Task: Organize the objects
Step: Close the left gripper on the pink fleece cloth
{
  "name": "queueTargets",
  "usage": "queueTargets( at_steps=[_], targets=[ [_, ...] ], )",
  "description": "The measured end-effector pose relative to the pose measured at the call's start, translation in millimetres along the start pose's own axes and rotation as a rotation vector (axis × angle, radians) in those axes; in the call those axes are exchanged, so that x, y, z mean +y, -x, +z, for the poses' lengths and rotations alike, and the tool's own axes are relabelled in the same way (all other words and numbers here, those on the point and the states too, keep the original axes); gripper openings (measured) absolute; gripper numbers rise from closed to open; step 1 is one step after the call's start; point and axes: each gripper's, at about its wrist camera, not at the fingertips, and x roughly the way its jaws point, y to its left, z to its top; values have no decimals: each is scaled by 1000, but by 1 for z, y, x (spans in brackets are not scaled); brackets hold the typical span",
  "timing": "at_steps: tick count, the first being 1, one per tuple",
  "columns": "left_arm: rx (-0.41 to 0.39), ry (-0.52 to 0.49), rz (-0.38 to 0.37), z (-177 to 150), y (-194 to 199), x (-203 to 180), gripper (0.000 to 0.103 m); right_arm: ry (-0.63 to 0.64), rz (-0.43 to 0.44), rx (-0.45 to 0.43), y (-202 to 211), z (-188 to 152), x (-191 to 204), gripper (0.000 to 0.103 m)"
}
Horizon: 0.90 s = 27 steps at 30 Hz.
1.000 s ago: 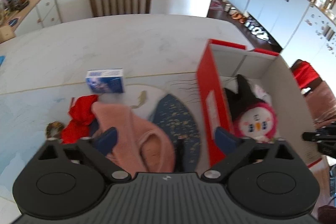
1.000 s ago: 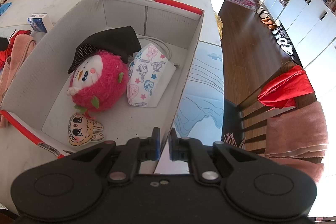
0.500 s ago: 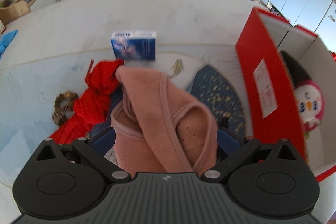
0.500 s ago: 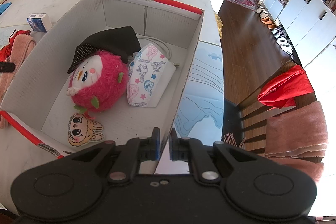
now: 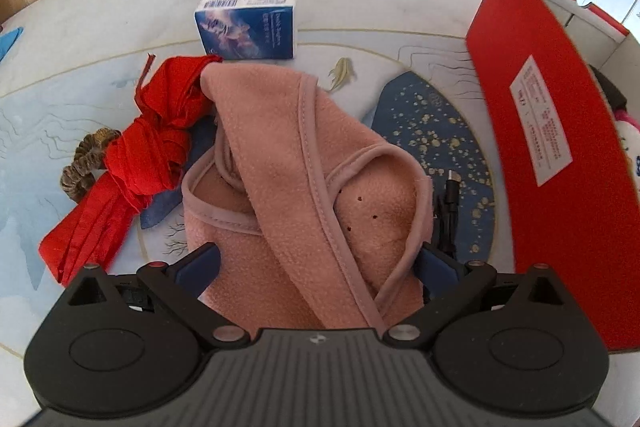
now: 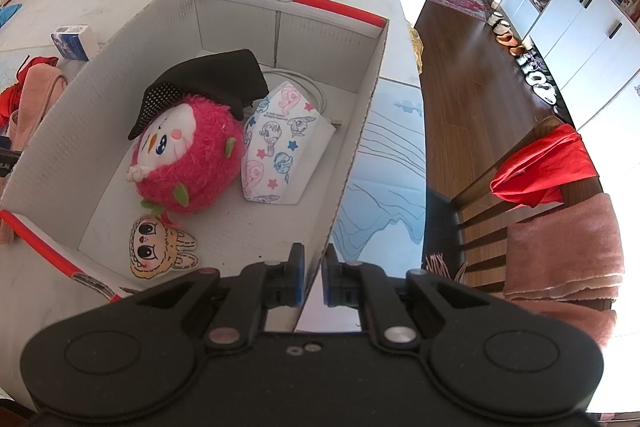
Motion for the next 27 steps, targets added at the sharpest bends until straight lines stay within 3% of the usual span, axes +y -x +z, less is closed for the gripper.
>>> queueTargets(
  at_steps=[17,21,23,25,27],
  targets=[
    [-15,-22,18,2,-7,-8,101,4,0,5,0,-2,0,8],
    [-22,-10,18,2,-3,-9,87,4,-1,6,0,-2,0,8],
    [-30,-5,16,3,0,-8,73,3,0,6,0,-2,0,8],
    [-38,-6,8,3,4,-9,49,2,0,6,0,-2,0,8],
    [-43,-5,0,4,7,-10,36,4,-1,6,-1,-2,0,8]
  ],
)
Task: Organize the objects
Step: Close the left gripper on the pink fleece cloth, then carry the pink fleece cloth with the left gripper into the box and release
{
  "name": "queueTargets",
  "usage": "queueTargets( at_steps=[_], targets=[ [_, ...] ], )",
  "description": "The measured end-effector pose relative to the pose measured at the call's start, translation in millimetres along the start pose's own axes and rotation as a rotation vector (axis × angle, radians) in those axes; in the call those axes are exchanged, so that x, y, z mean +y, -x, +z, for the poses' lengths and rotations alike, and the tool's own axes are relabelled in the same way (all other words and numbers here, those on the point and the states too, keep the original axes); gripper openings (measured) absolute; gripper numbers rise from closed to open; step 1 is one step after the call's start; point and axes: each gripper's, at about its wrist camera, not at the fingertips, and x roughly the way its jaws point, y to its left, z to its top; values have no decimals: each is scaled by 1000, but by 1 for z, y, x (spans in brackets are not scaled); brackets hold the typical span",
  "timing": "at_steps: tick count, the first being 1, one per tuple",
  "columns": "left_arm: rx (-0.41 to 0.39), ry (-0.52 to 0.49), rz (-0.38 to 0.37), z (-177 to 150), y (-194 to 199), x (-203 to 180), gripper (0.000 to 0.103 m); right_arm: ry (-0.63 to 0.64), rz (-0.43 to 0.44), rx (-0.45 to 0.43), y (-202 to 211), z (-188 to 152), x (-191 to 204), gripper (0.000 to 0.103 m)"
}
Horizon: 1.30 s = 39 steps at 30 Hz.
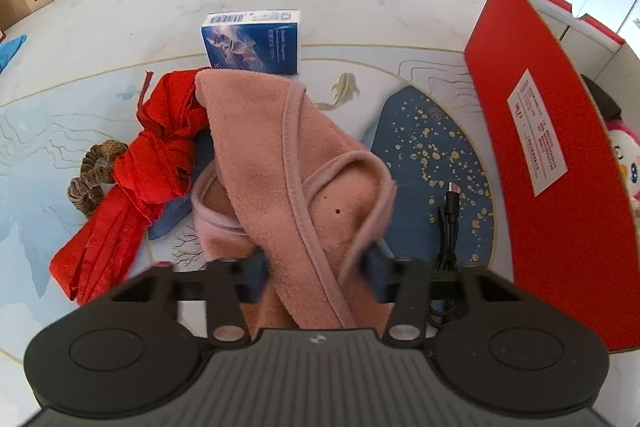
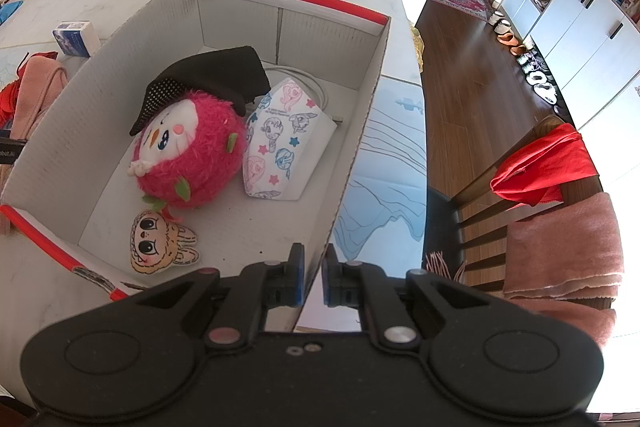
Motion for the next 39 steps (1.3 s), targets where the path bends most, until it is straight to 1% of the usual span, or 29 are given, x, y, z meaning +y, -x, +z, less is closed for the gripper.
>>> queueTargets(
  at_steps=[1,5,6,10,16,22,31,39],
  targets=[
    [-4,2,-3,0,0,1,32,1,0,0,0,0,0,8],
    [-32,28,-14,1,12,1,28,0,0,0,0,0,0,8],
    [-45,22,-18,-3,21,15,28,0,0,0,0,0,0,8],
    [-78,16,-41,4,41,20,28,0,1,0,0,0,1,7],
    [-136,-13,-80,15,80,17,28,-1,3,1,0,-1,1,7],
    [-189,-51,-125,26,109,7,28,-2,4,2,-1,0,1,7],
    [-258,-155,-187,47,138,-31,28,-1,4,2,-1,1,2,7],
    [-303,-279,-266,64,151,-91,28,-2,4,2,-1,1,2,7]
  ],
)
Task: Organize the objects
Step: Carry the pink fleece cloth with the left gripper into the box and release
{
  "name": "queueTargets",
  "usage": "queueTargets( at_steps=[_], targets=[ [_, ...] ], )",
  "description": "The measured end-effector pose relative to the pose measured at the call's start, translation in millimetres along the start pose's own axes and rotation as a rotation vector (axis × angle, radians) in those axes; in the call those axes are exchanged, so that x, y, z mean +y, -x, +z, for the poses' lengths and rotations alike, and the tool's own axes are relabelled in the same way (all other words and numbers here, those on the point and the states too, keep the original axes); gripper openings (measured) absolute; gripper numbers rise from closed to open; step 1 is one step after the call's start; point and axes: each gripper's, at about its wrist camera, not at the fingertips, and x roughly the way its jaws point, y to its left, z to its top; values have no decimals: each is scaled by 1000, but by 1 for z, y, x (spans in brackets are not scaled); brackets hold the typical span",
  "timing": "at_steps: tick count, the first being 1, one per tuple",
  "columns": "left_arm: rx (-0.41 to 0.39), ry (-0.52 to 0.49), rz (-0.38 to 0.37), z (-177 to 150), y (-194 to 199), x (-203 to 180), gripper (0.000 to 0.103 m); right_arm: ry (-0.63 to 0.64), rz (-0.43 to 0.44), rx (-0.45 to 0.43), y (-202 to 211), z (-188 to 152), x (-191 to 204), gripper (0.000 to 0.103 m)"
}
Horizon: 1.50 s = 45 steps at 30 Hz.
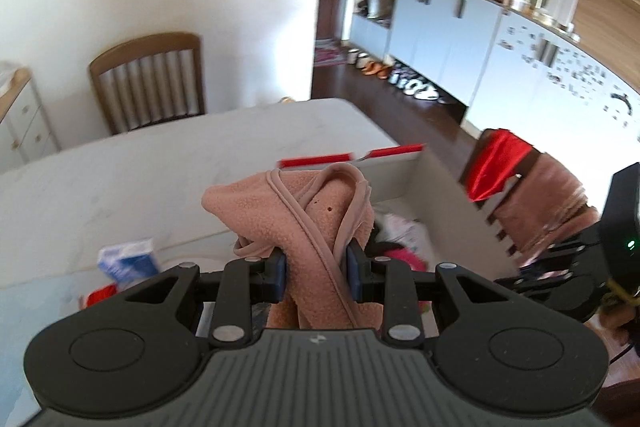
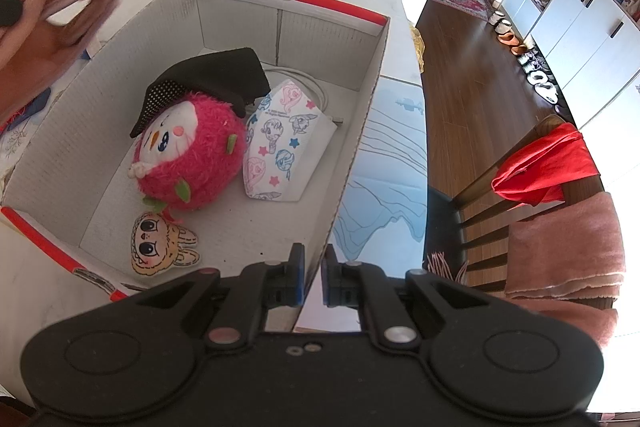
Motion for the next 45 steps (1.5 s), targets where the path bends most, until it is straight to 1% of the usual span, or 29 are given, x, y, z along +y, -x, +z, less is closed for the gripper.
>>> queueTargets(
  at_steps=[5,9,13,17,20,22,25,30,34,36,41,44,45],
  targets=[
    [-2,-45,-28,11,-19,-25,28,0,0,-1,0,1,0,7],
    [-3,-62,-53,16,-32,-41,28,1,-1,-1,0,1,0,7],
    [-2,-103,-58,19,-47,-58,28,2,-2,-2,0,2,0,7],
    [21,-136,-46,19,-67,-73,28,4,-4,-2,1,2,1,7],
    [28,-157,-67,18,-79,-83,28,3,-4,-3,1,2,1,7],
    [40,-176,-62,17,-88,-89,28,2,-4,-2,0,2,1,7],
    [69,-172,-60,12,-99,-90,28,2,-4,-3,0,2,1,7],
    [110,-200,-43,3,-116,-93,28,2,-3,-3,0,2,1,7],
    [142,-194,-41,-2,-126,-88,28,1,-3,-3,-1,3,1,7],
    [165,-177,-52,-4,-131,-84,28,0,-3,-3,-1,2,1,7],
    [180,-154,-81,-6,-133,-80,28,1,-3,-3,-1,3,1,7],
    [188,-152,-81,-7,-133,-80,35,1,-4,-3,-1,2,1,7],
    [192,-148,-80,-7,-133,-79,47,1,-4,-3,-1,2,1,7]
  ],
)
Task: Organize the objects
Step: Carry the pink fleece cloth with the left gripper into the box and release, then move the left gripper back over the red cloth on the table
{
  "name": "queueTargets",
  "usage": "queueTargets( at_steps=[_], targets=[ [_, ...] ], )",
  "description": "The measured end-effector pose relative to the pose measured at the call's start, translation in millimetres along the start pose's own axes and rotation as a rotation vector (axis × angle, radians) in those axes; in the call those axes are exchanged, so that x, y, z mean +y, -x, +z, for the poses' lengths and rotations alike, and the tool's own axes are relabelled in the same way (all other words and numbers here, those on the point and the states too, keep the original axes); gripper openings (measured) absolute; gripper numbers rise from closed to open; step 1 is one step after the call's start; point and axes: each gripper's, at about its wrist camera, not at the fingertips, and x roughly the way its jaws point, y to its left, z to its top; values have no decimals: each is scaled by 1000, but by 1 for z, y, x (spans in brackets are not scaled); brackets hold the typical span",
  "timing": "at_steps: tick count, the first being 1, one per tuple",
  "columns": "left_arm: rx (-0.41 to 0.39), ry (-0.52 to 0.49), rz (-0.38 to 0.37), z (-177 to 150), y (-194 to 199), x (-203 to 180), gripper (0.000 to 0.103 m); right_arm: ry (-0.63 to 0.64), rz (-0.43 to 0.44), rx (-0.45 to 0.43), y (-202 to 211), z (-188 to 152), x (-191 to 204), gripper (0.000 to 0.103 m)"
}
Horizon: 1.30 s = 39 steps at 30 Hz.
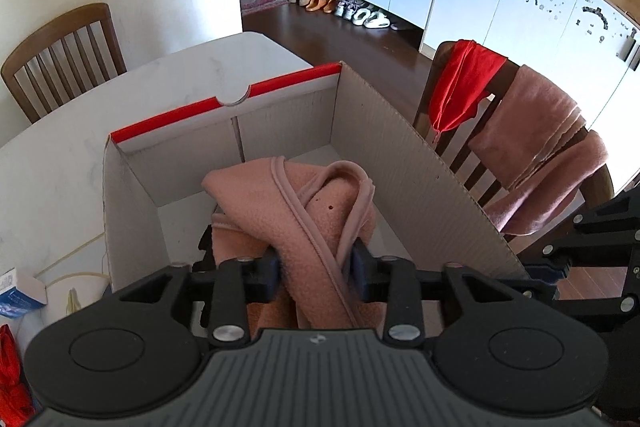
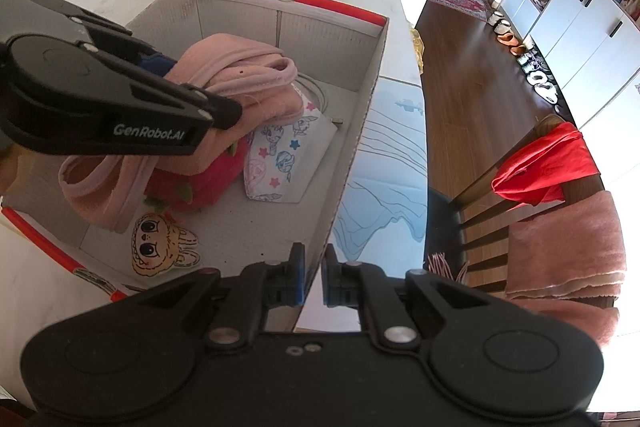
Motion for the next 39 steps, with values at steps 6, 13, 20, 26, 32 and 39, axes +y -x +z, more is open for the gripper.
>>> queueTargets(
  at_steps=[6,13,20,26,32,39],
  targets=[
    [-6,32,-9,-5,5,4,63,-1,0,0,-1,0,0,7],
    [-32,53,7,-4,19,7,69,-1,0,0,-1,-1,0,7],
    [-67,67,18,-3,43,13,69,0,-1,0,-2,-1,0,8],
    [-96,94,29,-6,66,22,70,2,-1,0,-1,-1,1,8],
    [-127,126,59,-10,90,38,77,4,-3,1,0,-1,1,8],
    [-149,172,106,-20,113,60,82,6,-6,2,1,-1,0,8]
  ],
)
